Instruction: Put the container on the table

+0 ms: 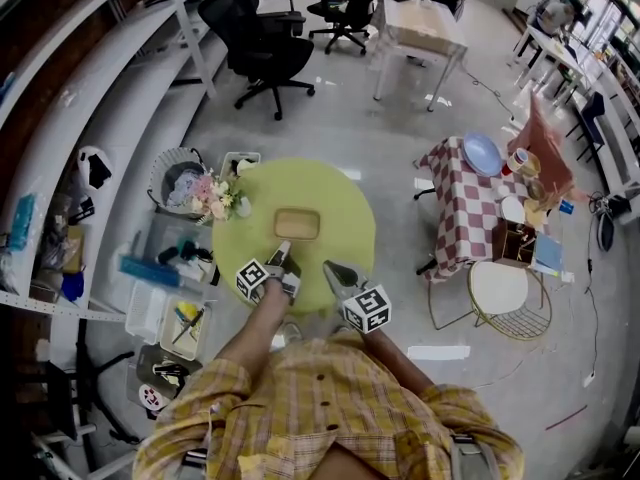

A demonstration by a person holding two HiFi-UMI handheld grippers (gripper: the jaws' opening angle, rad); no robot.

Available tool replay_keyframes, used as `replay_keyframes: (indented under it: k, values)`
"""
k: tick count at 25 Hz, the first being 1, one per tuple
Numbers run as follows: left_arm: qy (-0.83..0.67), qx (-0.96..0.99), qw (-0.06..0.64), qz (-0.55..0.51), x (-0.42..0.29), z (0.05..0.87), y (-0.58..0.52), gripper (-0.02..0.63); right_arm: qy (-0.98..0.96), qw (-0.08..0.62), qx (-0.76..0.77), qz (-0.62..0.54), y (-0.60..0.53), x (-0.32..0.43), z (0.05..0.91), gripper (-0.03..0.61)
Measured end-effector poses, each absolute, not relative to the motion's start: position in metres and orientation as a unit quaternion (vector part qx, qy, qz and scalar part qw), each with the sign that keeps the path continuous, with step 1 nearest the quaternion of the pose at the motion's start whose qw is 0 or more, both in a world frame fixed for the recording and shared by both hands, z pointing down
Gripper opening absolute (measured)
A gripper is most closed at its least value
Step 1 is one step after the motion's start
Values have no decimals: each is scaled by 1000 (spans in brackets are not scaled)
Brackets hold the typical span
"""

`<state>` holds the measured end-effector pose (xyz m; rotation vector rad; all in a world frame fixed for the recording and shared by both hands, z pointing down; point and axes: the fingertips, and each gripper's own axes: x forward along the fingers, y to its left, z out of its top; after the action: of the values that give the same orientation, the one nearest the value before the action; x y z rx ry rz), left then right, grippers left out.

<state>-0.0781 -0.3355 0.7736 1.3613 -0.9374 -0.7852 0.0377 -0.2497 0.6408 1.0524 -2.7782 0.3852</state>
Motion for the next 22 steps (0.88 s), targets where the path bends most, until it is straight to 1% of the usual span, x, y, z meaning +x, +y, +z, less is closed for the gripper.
replay_keyframes:
  k: [8,14,22]
  values:
    - [-399,637,575,-325,-74,745,-321,5,-917,69,370,133,-243,45,639,-2]
    - [-394,698,532,-273,-64,723,-309,5,-917,63,371,136,-240,45,637,-2]
    - [-384,749,485,-235,-55,699,-294,5,-919,66,366,134,-237,38,636,-2]
